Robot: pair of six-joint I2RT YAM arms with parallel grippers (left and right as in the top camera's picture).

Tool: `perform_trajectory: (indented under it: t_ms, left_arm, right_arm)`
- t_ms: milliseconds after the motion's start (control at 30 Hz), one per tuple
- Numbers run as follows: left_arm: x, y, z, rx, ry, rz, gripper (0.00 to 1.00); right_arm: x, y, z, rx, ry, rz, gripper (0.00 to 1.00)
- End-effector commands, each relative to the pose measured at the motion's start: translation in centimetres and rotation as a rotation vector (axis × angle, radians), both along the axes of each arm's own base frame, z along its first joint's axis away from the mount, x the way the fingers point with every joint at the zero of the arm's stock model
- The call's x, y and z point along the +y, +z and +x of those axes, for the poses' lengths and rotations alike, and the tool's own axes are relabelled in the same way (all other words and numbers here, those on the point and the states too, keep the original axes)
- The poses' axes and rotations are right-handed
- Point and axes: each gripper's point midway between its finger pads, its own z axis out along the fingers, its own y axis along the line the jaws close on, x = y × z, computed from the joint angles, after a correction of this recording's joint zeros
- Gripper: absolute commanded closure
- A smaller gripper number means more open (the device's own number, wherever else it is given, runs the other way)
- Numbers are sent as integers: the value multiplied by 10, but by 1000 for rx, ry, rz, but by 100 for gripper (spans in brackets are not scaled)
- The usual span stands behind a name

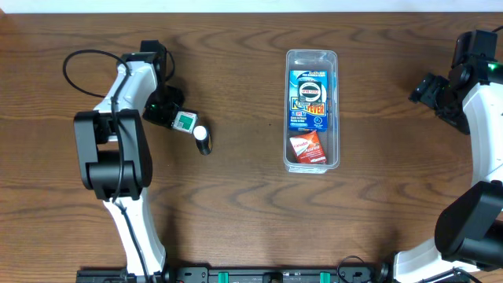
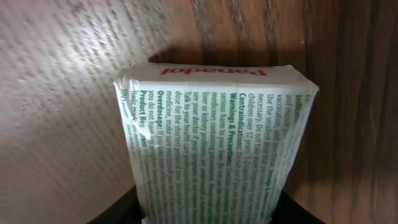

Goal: Pack container
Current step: 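Lift the white-green box and carry it over the clear container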

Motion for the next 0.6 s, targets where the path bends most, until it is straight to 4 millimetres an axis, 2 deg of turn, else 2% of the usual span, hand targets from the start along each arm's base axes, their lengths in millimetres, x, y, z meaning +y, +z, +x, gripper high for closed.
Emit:
perform_trajectory:
  t_ms: [0,100,233,300,367,433,467,533,567]
  left_arm:
    - [5,44,9,-109,-91,10,52]
    - [2,89,20,-229,-171,28,52]
    - [-11,171,25,-434,-264,60,51]
    - [-25,213,20,-540,-304,68,52]
    - [-46,249,14,-642,-368,72,51]
    - [-78,283,5,-753,-471,69,51]
    - [-96,297,0,-801,-525,64,51]
    - [-142,322,-11,-902,-658,48,51]
    - [-157,326,-15,-926,-694,47,51]
  right_arm:
    - [-2,-1,-1,4,-6,-2,1]
    - [-2,-1,-1,3,-6,-2,1]
    - [-2,-1,-1,4,-6,-2,1]
    - [-2,-1,-1,4,-6,-2,1]
    - [-2,-1,-1,4,-6,-2,1]
    - [-2,-1,-1,4,-6,-2,1]
    - [-2,-1,-1,4,-6,-2,1]
    - [-2,-1,-1,4,-6,-2,1]
    - [-2,-1,-1,4,-6,-2,1]
